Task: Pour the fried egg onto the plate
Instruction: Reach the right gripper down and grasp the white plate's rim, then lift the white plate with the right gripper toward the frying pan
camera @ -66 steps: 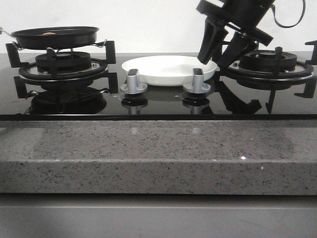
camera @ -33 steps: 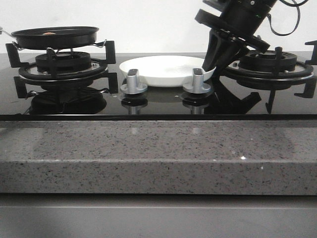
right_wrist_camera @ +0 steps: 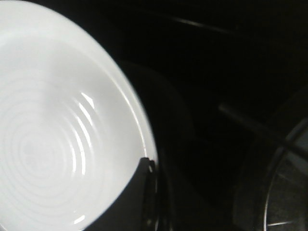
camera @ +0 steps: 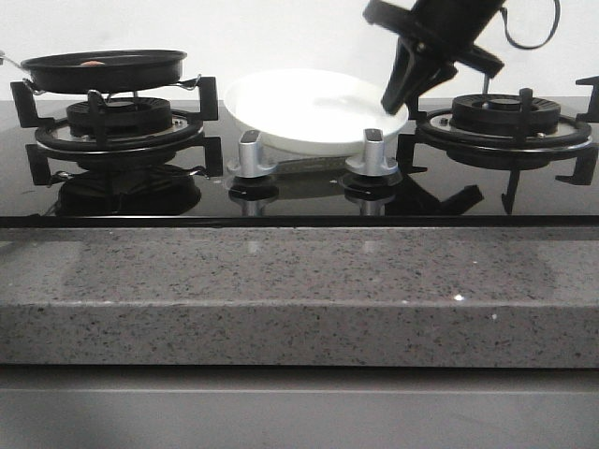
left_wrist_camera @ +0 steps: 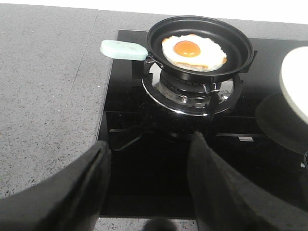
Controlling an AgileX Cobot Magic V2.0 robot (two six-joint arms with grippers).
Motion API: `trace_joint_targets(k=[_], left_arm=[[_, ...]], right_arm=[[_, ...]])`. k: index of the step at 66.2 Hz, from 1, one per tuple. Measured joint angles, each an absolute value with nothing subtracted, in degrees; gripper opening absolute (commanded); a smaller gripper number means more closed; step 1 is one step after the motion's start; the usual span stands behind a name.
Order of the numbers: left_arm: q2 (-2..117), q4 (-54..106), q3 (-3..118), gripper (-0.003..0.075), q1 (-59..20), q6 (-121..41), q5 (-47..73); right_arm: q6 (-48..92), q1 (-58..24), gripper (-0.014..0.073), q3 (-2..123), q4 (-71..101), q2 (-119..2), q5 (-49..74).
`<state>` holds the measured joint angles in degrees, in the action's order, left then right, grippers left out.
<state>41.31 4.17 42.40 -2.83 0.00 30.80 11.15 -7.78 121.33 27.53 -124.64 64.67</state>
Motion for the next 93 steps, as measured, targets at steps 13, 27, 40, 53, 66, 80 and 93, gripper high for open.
trace_joint_targets(k=[13,27,40,53,66,80,93], left_arm=[[41.3,4.2,42.4,0.0365,-2.8,0.0,30.8],[41.3,4.2,42.4,0.0365,-2.8,0.0,30.8],[41.3,4.2,42.4,0.0365,-2.8,0.0,30.8],[41.3,4.2,42.4,0.0365,-2.8,0.0,30.8],[41.3,4.2,42.4,0.0365,-2.8,0.0,30.8],[41.3,4.2,42.4,0.0365,-2.8,0.0,30.8],[41.3,4.2,42.4,0.0365,-2.8,0.0,30.8]], right_arm=[[10.9,-7.8,-0.0067,128.7,29.5,-124.6,69.0],[10.2,-7.8,-0.0067,133.3,37.8,-123.7,71.4],[6.8,-9.1,-0.0067,131.0,34.6,-119.2,71.5],[5.6,-12.7,-0.0067,120.7,27.5,-110.8,71.5],[5.3,-14.0,-0.0067,105.5,25.7,-101.2,71.4],[5.3,-14.0,-0.0067,89.9,25.4,-93.6,64.1],[5.3,-14.3,-0.0067,80.7,25.4,-92.5,57.2]])
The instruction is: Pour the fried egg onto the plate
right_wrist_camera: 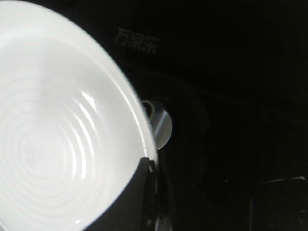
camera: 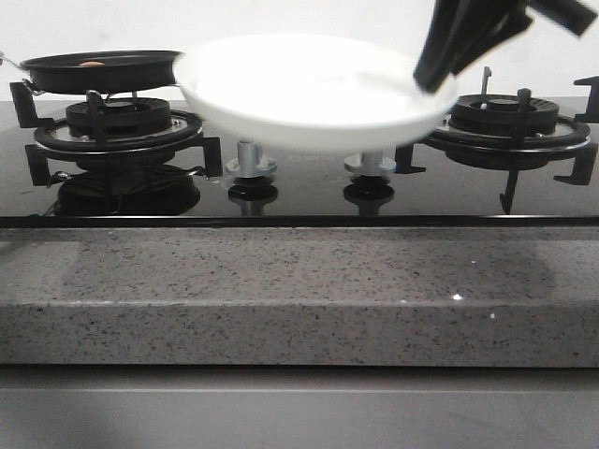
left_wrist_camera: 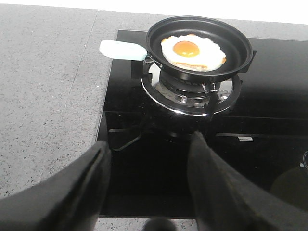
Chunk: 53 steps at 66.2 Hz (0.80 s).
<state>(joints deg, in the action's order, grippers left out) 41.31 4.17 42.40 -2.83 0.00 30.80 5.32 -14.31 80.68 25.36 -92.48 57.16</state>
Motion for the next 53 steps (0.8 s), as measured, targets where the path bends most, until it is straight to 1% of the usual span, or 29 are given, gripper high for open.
trace_joint_targets(k=[10,39,44,49,53], left_arm=[[41.3,4.2,42.4,0.0365,-2.8,0.0,30.8],[41.3,4.1,42.4,0.0372,-2.8,0.0,30.8],[41.3,3.5,42.4,0.0421,-2.8,0.0,31.0],[41.3,2.5,43.0,0.0524,-2.8,-0.5,32.2],[41.4,1.9,43.9,0.0582,-2.8,-0.9,33.7]], right_arm=[[5.3,-15.0,-0.0067,76.2,25.6,-92.7,51.5],[5.1,-15.0,-0.0067,75.8,26.0,-93.3,49.9],[5.1,-15.0,-0.0067,75.8,26.0,-93.3,49.9],[5.1,-15.0,-0.0067,75.8,26.0,-93.3,49.8],[5.1,-15.0,-0.0067,75.8,26.0,-93.3,49.7]])
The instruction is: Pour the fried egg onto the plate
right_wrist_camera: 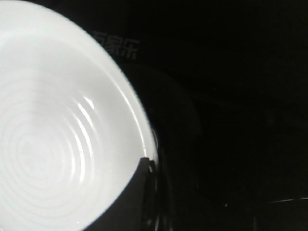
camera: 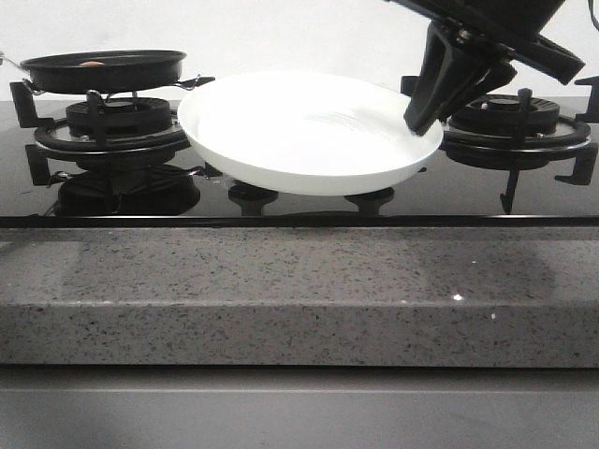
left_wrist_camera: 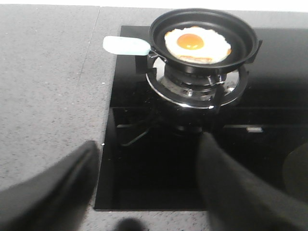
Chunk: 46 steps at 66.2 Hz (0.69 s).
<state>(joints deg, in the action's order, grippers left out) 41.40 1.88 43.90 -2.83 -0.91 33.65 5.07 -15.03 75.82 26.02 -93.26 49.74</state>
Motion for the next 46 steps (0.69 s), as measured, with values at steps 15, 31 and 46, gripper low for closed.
trace_joint_targets(k=[15,31,46], left_arm=[[44.5,-0.9,51.0,0.0598,-2.8,-1.3,41.1],[55.8,-1.2,62.2,0.0597,-1.8,-2.5,51.6],[66.4,6.0,70.2,0.0597,6.1,-8.1,53.6]], right_arm=[[5.1,-15.0,-0.0067,75.8,26.0,-93.3,49.7],[5.1,-15.0,-0.0067,75.8,26.0,-93.3,49.7],[5.1,-15.0,-0.0067,75.8,26.0,-93.3,49.7]])
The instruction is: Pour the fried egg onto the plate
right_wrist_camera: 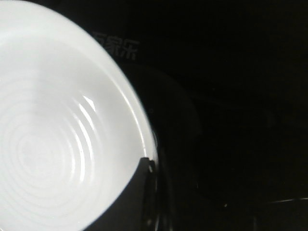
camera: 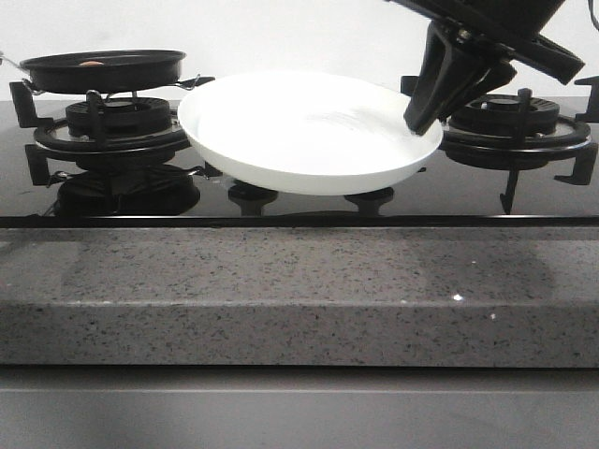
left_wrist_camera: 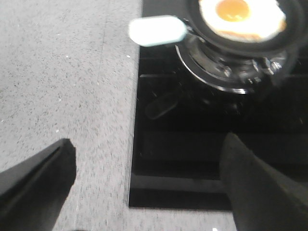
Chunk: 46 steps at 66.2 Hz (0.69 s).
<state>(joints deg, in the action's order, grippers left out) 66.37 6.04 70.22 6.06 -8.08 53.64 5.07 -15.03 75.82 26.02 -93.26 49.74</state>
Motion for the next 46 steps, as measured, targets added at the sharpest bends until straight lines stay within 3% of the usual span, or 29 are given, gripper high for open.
trace_joint_targets(k=[23,46], left_arm=[[81.1,42.1,75.8,0.0597,22.9,-27.3,58.6],[94.0,63.0,76.0,0.0596,26.2,-28.3,58.9]], right_arm=[[5.1,-15.0,-0.0067,75.8,26.0,-93.3,49.7],[5.2,-15.0,-0.0067,75.8,26.0,-93.3,49.7]])
